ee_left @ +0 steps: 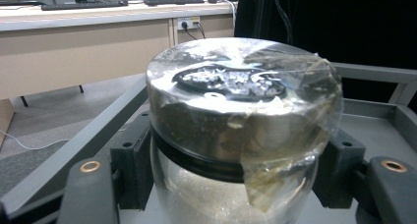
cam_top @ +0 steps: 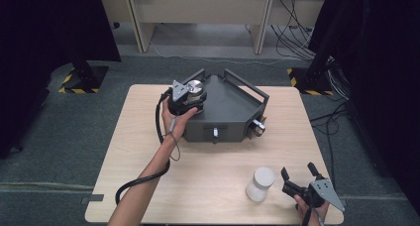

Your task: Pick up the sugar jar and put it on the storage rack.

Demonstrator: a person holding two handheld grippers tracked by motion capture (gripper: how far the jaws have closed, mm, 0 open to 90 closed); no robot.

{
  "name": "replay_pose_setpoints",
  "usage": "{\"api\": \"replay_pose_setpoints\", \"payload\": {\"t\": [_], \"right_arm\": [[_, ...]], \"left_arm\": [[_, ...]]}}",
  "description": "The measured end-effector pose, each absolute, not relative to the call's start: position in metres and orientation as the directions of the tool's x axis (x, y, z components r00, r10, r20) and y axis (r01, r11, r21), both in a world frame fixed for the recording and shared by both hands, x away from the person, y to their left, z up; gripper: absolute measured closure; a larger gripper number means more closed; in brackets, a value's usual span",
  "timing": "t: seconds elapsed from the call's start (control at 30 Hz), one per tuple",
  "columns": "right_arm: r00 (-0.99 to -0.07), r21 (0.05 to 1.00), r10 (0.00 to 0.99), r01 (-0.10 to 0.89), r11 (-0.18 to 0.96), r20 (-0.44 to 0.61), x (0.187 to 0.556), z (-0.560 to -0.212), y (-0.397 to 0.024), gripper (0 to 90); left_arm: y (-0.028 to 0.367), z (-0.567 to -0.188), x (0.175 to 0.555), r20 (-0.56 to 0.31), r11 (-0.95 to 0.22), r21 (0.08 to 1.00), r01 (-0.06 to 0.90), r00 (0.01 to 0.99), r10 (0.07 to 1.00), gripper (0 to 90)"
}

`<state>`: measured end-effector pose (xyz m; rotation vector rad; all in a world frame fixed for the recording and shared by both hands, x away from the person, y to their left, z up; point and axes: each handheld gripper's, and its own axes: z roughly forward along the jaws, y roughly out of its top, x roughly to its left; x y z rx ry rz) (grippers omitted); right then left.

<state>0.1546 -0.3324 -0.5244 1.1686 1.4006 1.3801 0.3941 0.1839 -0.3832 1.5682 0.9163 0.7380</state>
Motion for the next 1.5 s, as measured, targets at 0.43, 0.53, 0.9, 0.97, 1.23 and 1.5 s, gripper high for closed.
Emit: {"api": "replay_pose_setpoints", "payload": {"t": [0.43,0.53,0.9,0.97,1.23,1.5], "right_arm": [[-0.225,0.997,0.973,0.061,-0.038,0.051,0.154,-0.524,-0.332,1.5],[-0.225,0.998,0.973,0.06,-0.037,0.049,0.154,-0.524,-0.332,1.5],[-0.229,0.997,0.972,0.061,-0.037,0.05,0.154,-0.524,-0.332,1.5],[-0.228,0.998,0.972,0.06,-0.035,0.048,0.154,-0.524,-0.332,1.5],[-0.227,0.997,0.973,0.063,-0.037,0.05,0.154,-0.524,-0.331,1.5],[-0.228,0.997,0.973,0.062,-0.035,0.048,0.154,-0.524,-0.331,1.5]], "left_arm": [[0.178,-0.388,0.396,-0.007,-0.088,0.981,0.172,0.485,0.874,30.9],[0.178,-0.389,0.394,-0.011,-0.082,0.981,0.174,0.479,0.878,30.8],[0.177,-0.386,0.391,-0.043,-0.047,0.982,0.181,0.46,0.887,3.5],[0.177,-0.386,0.389,-0.054,-0.033,0.983,0.182,0.451,0.891,1.0],[0.183,-0.389,0.386,-0.075,-0.008,0.984,0.175,0.459,0.885,0.0],[0.192,-0.389,0.378,-0.101,0.022,0.985,0.171,0.472,0.876,0.0]]}}
